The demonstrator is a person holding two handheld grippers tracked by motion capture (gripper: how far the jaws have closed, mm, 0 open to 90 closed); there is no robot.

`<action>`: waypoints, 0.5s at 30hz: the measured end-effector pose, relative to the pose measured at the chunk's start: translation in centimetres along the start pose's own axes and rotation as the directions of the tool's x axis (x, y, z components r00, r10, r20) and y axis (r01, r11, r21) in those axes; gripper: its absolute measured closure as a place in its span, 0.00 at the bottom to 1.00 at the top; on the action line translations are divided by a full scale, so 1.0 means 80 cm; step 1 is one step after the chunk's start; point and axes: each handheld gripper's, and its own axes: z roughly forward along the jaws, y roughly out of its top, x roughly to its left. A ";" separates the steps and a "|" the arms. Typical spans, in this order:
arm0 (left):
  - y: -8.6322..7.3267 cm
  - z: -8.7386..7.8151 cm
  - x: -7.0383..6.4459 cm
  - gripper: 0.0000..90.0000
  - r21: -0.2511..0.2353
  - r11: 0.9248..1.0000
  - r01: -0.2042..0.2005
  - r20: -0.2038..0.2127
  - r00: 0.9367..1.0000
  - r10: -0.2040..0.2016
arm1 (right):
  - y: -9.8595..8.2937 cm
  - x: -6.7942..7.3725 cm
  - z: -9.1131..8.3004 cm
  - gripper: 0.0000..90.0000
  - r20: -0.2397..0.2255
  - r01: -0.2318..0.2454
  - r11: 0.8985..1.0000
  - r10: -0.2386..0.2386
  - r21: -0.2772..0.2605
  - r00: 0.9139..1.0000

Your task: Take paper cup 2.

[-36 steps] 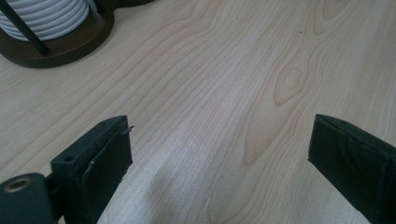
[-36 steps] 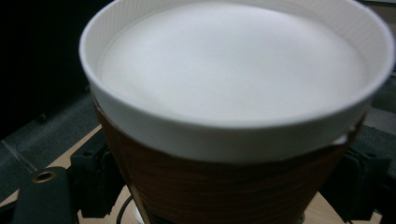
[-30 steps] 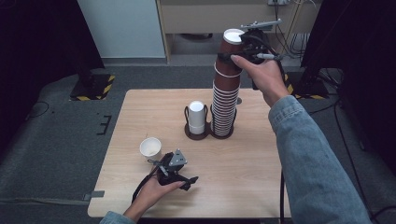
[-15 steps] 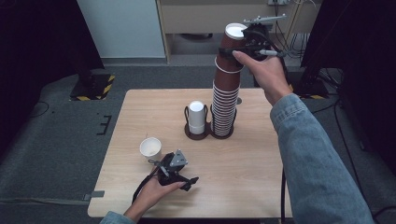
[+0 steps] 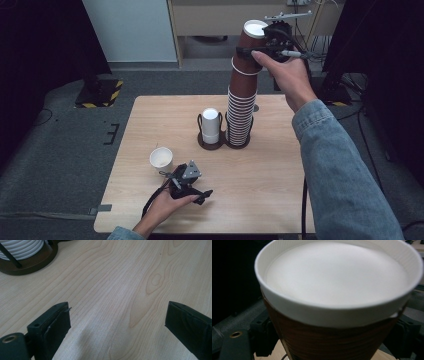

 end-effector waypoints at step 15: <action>0.000 0.001 0.000 0.06 0.004 1.000 -0.005 0.001 1.000 0.005 | 0.004 -0.005 -0.018 0.17 0.001 -0.003 0.999 0.003 -0.033 1.000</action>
